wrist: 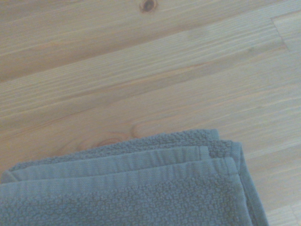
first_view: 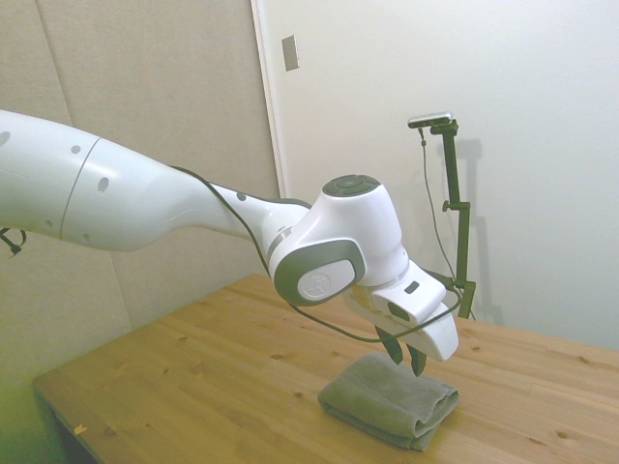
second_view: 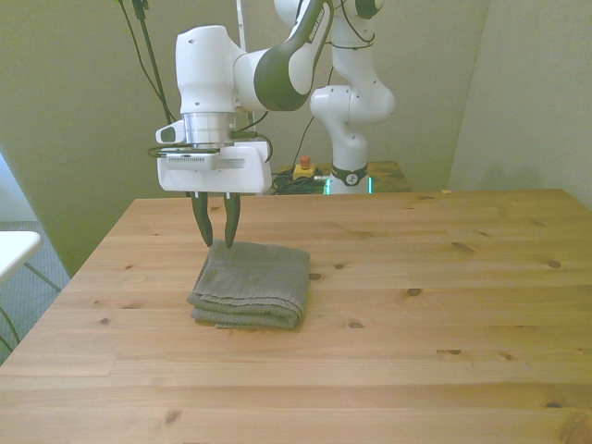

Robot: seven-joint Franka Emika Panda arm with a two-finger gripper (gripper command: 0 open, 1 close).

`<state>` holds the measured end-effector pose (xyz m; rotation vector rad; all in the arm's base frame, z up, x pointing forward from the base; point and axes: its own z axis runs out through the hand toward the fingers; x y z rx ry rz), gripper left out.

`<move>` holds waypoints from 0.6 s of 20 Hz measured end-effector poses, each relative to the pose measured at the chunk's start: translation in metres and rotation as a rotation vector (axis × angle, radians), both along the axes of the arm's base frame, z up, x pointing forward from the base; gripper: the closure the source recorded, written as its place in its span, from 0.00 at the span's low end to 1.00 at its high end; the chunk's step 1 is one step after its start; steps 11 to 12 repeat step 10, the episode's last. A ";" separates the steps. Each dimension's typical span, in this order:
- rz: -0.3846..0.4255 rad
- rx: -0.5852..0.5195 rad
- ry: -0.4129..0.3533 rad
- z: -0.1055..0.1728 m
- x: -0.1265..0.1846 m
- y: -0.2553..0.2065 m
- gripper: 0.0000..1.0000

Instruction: Fold the towel

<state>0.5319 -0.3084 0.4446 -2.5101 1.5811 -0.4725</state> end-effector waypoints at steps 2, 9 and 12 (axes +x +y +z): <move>-0.011 0.005 0.063 0.002 0.001 0.024 0.00; 0.148 -0.027 0.145 0.007 -0.038 0.213 0.00; 0.182 -0.036 0.148 0.007 -0.051 0.242 0.00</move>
